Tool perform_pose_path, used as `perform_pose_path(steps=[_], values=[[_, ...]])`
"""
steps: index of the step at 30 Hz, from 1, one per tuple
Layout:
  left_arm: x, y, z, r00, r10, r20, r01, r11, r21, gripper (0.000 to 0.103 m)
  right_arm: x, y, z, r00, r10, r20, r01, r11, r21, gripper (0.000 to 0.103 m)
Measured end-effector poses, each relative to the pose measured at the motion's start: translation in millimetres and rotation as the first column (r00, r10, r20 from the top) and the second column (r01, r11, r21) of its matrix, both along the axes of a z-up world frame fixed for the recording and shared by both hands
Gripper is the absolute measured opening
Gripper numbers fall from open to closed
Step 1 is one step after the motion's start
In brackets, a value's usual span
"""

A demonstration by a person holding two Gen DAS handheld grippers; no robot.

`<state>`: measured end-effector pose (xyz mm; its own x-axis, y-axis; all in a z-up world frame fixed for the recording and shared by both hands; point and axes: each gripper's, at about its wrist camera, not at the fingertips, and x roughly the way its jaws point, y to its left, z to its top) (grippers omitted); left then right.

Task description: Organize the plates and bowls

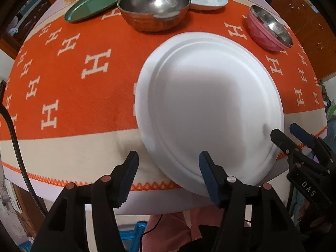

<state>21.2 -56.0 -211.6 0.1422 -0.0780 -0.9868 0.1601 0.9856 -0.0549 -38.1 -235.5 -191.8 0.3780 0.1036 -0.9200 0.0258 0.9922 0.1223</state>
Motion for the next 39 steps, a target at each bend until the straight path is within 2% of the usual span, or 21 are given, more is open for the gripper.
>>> perform_pose_path(steps=[6, 8, 12, 19, 21, 27, 34, 39], values=[[-2.8, 9.5, 19.7, 0.999, -0.017, 0.044, 0.018, 1.0, -0.022, 0.064, -4.2, 3.3, 14.3, 0.999, -0.036, 0.029, 0.037, 0.999, -0.018, 0.067], [-4.5, 15.3, 29.2, 0.997, -0.02, 0.069, 0.022, 0.999, -0.031, 0.064, -5.9, 5.7, 19.1, 0.998, -0.043, 0.037, 0.044, 0.999, -0.022, 0.071], [-5.2, 25.9, 46.9, 0.993, -0.033, 0.11, 0.038, 0.999, -0.038, 0.067, -10.6, 12.2, 32.3, 0.996, -0.061, 0.062, 0.062, 0.998, -0.019, 0.073], [-0.8, 45.2, 83.0, 0.985, -0.079, 0.156, 0.081, 0.997, -0.01, 0.073, -10.8, 17.5, 64.0, 0.99, -0.09, 0.105, 0.09, 0.996, 0.007, 0.074], [4.6, 49.6, 96.2, 0.982, -0.07, 0.175, 0.074, 0.997, -0.017, 0.078, -9.1, 14.6, 74.4, 0.988, -0.101, 0.118, 0.099, 0.995, 0.018, 0.074], [20.5, 56.5, 125.4, 0.974, -0.062, 0.217, 0.066, 0.998, -0.014, 0.08, 2.0, 3.4, 102.0, 0.985, -0.121, 0.126, 0.118, 0.992, 0.033, 0.078], [51.7, 56.9, 150.4, 0.97, -0.024, 0.241, 0.032, 0.999, -0.026, 0.08, 26.0, -13.9, 124.2, 0.985, -0.114, 0.131, 0.105, 0.992, 0.068, 0.078], [75.8, 59.9, 164.7, 0.964, 0.016, 0.265, -0.006, 0.999, -0.041, 0.08, 51.6, -31.8, 145.1, 0.976, -0.122, 0.179, 0.113, 0.992, 0.059, 0.079]])
